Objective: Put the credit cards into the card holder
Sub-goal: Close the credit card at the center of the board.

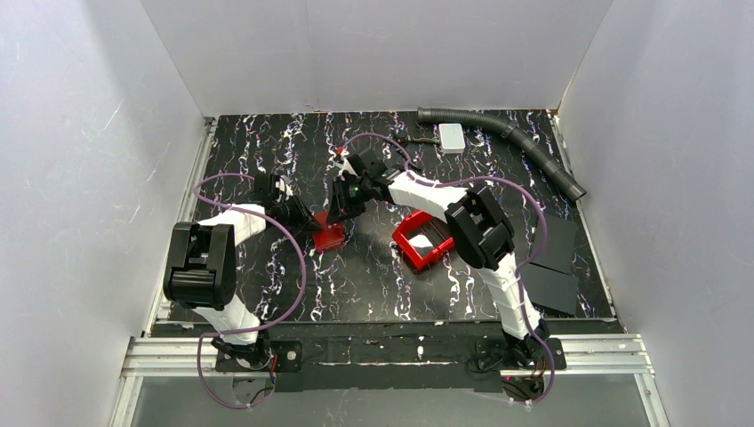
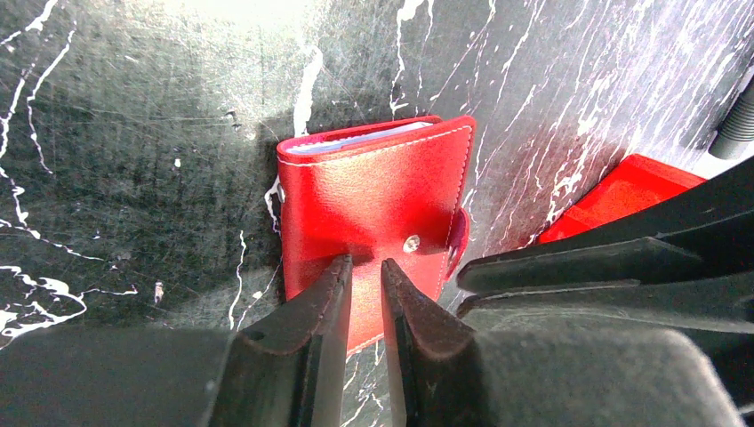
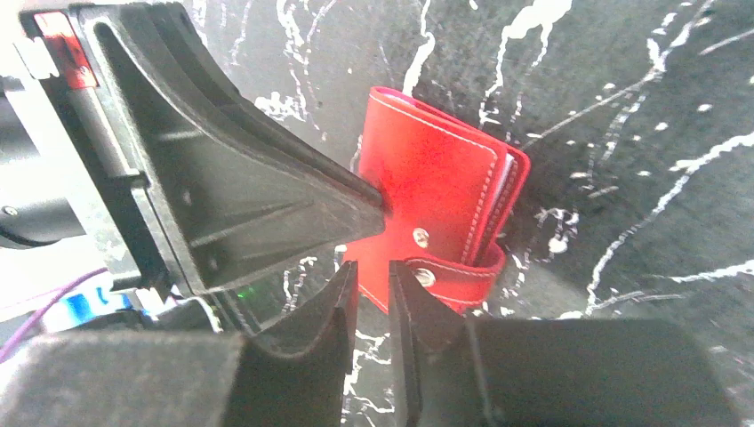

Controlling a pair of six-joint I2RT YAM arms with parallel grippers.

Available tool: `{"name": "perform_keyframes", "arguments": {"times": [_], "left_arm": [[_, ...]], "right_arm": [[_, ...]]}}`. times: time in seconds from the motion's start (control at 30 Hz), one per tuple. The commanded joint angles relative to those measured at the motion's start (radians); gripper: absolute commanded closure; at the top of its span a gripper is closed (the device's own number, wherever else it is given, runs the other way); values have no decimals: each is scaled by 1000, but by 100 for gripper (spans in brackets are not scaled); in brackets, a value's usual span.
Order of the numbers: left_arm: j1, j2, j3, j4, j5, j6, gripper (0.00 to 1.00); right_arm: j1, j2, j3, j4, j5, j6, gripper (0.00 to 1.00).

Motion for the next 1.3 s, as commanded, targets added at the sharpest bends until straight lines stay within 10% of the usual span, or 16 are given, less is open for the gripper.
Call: {"name": "perform_keyframes", "arguments": {"times": [0.0,0.37,1.27], "left_arm": [[-2,-9,-28,-52,-28,29,82],[-2,-7,-21,-50,-23,27,82],[-2,-15,-32,-35,-16,17,83]], "right_arm": [[21,-86,54,-135,119,-61,68],[140,-9,312,-466,628,-131,35],[176,98,440,-560,684,-141,75]]}}
